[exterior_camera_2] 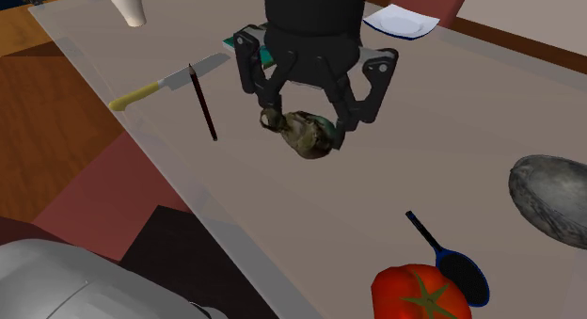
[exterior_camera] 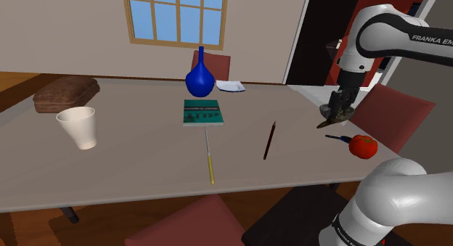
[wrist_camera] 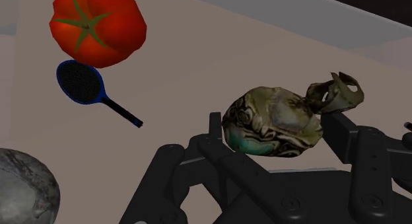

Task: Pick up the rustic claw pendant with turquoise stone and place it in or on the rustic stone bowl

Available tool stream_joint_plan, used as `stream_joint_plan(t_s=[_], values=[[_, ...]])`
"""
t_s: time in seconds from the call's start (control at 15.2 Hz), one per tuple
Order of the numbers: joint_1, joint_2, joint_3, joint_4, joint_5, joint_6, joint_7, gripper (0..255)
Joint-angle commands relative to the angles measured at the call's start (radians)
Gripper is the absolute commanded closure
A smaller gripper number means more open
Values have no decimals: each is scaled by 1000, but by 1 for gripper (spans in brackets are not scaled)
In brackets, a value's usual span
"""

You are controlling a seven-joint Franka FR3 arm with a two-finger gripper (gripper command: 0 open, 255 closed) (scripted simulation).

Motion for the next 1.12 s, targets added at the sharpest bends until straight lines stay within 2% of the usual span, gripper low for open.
stream_joint_plan(t_s=[0.0,0.33,0.59,0.86,1.06], values=[[-5,39,-42,32,-29,14,-38,255],[-7,171,-159,136,-87,66,-144,255],[5,289,-254,237,-108,104,-232,255],[25,422,-355,355,-101,138,-329,255],[42,535,-436,455,-72,161,-412,255]])
